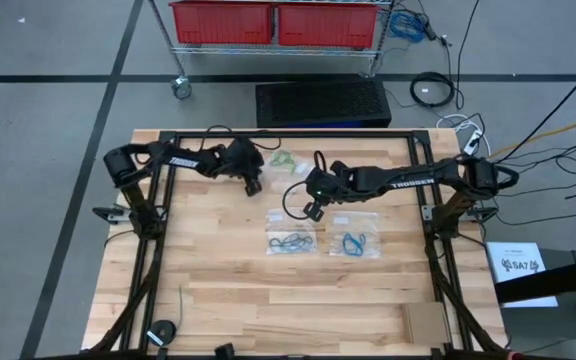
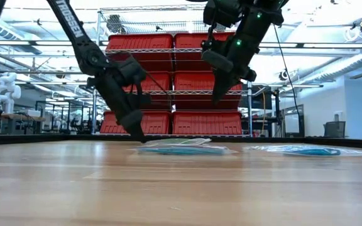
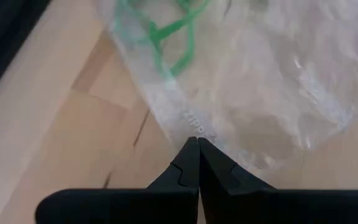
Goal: Sort rubber bands
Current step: Close the top transparent zip bag
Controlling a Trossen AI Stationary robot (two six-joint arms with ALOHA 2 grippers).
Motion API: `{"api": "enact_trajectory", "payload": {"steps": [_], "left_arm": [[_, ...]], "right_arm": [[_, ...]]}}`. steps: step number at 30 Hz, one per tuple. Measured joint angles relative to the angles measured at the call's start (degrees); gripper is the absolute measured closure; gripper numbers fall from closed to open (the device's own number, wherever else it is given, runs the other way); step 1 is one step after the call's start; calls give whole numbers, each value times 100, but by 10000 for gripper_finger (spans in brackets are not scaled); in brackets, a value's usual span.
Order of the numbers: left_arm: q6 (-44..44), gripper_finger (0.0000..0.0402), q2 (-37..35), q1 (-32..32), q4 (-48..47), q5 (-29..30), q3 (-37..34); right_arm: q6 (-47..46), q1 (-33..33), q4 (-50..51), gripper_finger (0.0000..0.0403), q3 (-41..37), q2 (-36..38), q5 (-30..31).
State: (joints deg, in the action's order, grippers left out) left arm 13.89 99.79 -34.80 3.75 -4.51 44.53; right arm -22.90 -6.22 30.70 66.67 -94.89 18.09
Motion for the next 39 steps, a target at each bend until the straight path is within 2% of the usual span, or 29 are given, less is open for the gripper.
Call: {"api": "enact_trajectory", "payload": {"steps": [5, 9, 11, 13, 17, 20, 28, 34, 39], "left_arm": [[-215, 400, 89, 34, -857, -147, 20], [-715, 400, -110, 154, -1279, -965, -12], [-942, 400, -256, 219, -1190, -1395, -34], [-1066, 400, -401, 276, -974, -1584, -51], [-1202, 400, -753, 276, -205, -1394, -26], [-1209, 400, -824, 157, -153, -1210, -40], [-1188, 400, -853, -96, -298, -1201, -37], [-1034, 400, -871, -137, -297, -1213, -37], [-903, 400, -879, -161, -320, -1237, -32]], "right_arm": [[0, -2, 11, 403, -2, 0, -15], [-48, -4, 6, 403, -5, 0, -20], [-95, -4, -86, 403, -9, -2, -20], [-167, -4, -340, 403, -46, -34, -20], [-537, -47, -893, 402, -250, -162, -67], [-1059, -166, -1071, 390, -392, -359, -173], [-2422, -480, -1332, 304, -464, -1272, -353], [-2774, -504, -2231, 250, -451, -1682, -347], [-2784, -516, -2331, 231, -440, -1648, -555]]}}
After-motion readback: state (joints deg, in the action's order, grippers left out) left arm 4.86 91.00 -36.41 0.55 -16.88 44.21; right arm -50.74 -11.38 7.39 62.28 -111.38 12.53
